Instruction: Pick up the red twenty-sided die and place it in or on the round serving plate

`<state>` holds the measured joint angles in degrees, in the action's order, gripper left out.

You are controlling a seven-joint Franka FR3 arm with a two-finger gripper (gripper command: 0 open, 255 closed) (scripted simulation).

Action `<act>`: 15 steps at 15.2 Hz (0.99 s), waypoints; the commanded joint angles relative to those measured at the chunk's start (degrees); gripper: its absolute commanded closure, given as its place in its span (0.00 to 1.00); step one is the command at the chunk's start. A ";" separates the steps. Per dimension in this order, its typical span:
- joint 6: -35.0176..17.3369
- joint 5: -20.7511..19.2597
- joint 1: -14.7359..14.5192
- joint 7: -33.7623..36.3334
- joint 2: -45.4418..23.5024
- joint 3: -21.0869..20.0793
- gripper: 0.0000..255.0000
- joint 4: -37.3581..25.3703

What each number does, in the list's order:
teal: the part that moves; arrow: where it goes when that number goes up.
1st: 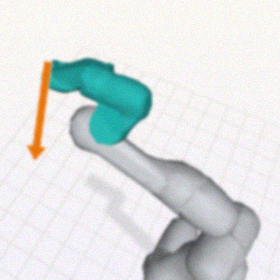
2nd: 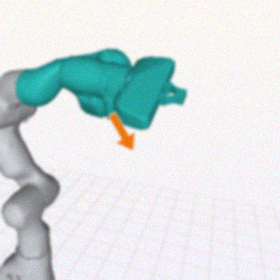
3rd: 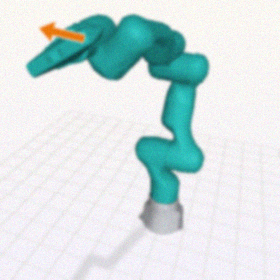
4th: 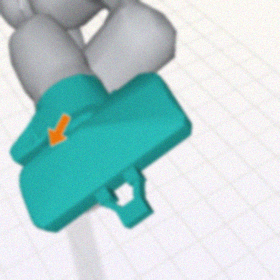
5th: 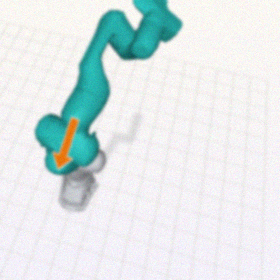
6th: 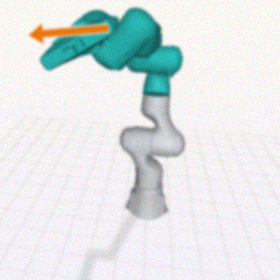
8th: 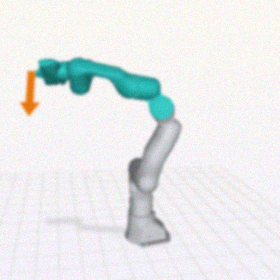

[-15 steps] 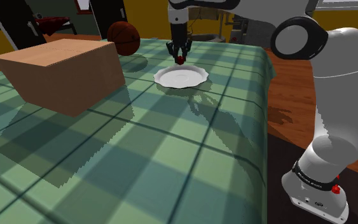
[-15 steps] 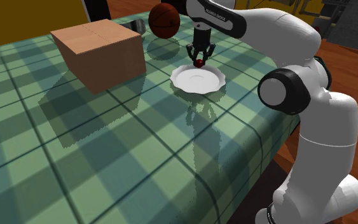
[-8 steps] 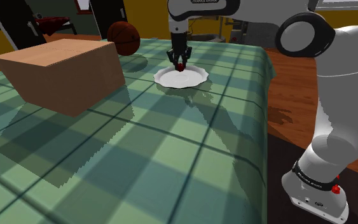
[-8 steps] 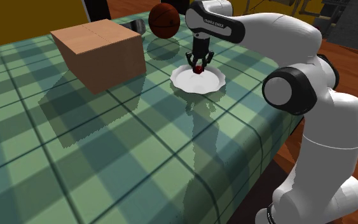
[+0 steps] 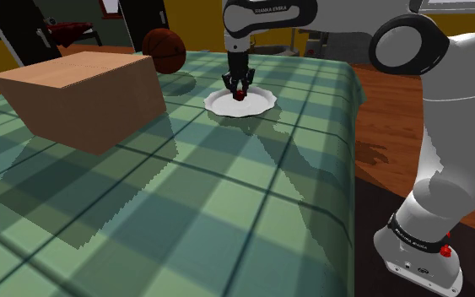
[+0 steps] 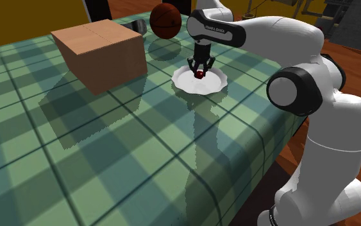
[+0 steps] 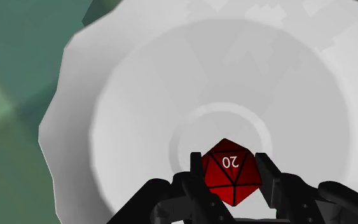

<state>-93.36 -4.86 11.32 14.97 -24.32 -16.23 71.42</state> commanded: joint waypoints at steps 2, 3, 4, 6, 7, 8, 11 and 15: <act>-0.03 0.00 -0.01 0.01 -0.01 0.00 1.00 0.01; -0.03 0.00 -0.01 0.01 -0.01 0.00 1.00 0.01; -0.03 0.00 -0.01 0.01 -0.01 0.00 0.00 0.01; -0.03 0.00 -0.01 0.01 -0.01 0.00 0.00 0.01; -0.03 0.00 -0.01 0.01 -0.01 0.00 0.00 0.01; -0.03 0.00 -0.01 0.01 -0.01 0.00 0.00 0.01; 4.58 -0.32 -0.56 0.02 -1.32 0.00 0.00 -5.91; 9.20 -0.79 -1.33 0.04 -3.22 0.06 0.00 -12.42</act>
<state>-84.86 -5.60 10.07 15.01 -27.35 -16.18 59.84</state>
